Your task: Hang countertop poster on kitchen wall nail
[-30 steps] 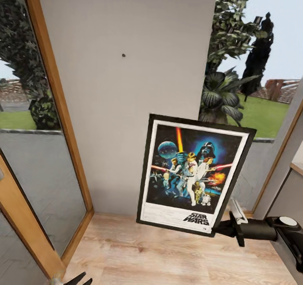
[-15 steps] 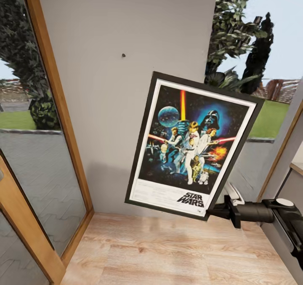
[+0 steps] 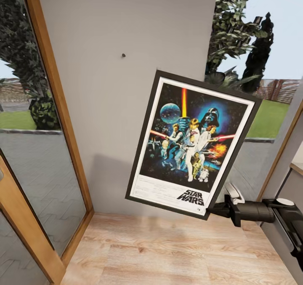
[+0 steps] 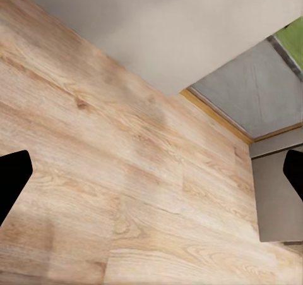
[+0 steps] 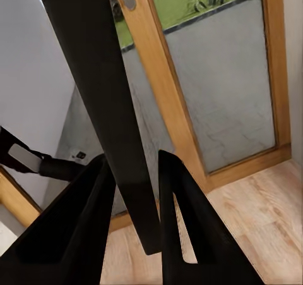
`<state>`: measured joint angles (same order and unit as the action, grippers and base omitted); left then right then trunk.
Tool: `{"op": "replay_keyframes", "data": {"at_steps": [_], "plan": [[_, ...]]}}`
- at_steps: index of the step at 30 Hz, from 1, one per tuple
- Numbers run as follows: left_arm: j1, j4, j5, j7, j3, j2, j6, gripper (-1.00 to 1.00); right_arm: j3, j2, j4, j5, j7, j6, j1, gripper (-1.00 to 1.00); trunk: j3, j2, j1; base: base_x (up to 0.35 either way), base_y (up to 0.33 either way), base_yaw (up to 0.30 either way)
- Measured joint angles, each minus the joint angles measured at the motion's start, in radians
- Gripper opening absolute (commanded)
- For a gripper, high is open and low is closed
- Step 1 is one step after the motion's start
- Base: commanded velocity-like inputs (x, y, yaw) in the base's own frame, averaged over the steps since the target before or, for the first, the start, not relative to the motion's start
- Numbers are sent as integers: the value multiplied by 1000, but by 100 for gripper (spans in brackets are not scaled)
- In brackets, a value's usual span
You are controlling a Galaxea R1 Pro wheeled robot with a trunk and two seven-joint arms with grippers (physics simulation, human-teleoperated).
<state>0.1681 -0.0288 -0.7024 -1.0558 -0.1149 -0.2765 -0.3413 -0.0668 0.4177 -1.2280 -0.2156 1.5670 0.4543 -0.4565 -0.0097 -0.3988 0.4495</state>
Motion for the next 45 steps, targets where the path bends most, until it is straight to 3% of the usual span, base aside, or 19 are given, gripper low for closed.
{"op": "replay_keyframes", "data": {"at_steps": [10, 18, 19, 20, 23, 24, 27, 29, 31, 32, 34, 38, 42, 44, 45], "plan": [[0, 0, 0, 2, 0, 1, -3, 100, -2, 7, -11, -2, -7, 5, 21, -100, 0, 0, 0, 0, 0, 0], [-1, 0, 0, 5, 0, 2, -2, 100, 14, -20, -56, -2, -59, 37, -23, -100, 0, 0, 0, 0, 0, 0], [-1, 0, 0, 4, 0, 2, -2, 100, 15, -32, -58, 6, -108, 256, -111, -100, 0, 0, 0, 0, 0, 0], [-1, 0, 0, 5, 0, 2, -1, 100, 16, -46, -61, 2, -115, 292, -244, -100, 0, 0, 0, 0, 0, 0], [-1, 0, 0, 5, 0, 2, -2, 100, 19, -67, -61, 5, -140, 307, -266, -100, 0, 0, 0, 0, 0, 0], [-1, 0, 0, 5, 0, 2, -1, 100, 21, -98, -60, 7, -190, 319, -294, -100, 0, 0, 0, 0, 0, 0], [-1, 0, 0, 5, 0, 2, -1, 100, 36, -137, -57, 8, -240, 349, -326, -100, 0, 0, 0, 0, 0, 0], [-1, 0, 0, 5, 0, 2, -2, 100, 74, -154, -54, 9, -278, 378, -365, -100, 0, 0, 0, 0, 0, 0], [-1, 0, 0, 5, 0, 2, -2, 100, 150, -176, -35, 7, -336, 407, -447, -100, 0, 0, 0, 0, 0, 0], [-1, 0, 0, 5, 0, 2, -2, 100, 166, -186, -27, 8, -345, 409, -466, -100, 0, 0, 0, 0, 0, 0], [-1, 0, 0, 5, 0, 2, -2, 100, 208, -235, 17, 7, -371, 432, -536, -100, 0, 0, 0, 0, 0, 0], [-1, 0, 0, 5, 0, 2, -1, 100, 247, -285, 114, 11, -385, 457, -630, -100, 0, 0, 0, 0, 0, 0], [0, 0, 0, 5, 0, 2, -2, 100, 371, -352, 284, 11, -392, 467, -773, -100, 0, 0, 0, 0, 0, 0], [-1, 0, 0, 5, 0, 2, -2, 100, 395, -369, 322, 27, -393, 463, -799, -100, 0, 0, 0, 0, 0, 0], [-1, 0, 0, 5, 0, 2, -2, 100, 401, -375, 339, 55, -392, 459, -806, -100, 0, 0, 0, 0, 0, 0]]}}
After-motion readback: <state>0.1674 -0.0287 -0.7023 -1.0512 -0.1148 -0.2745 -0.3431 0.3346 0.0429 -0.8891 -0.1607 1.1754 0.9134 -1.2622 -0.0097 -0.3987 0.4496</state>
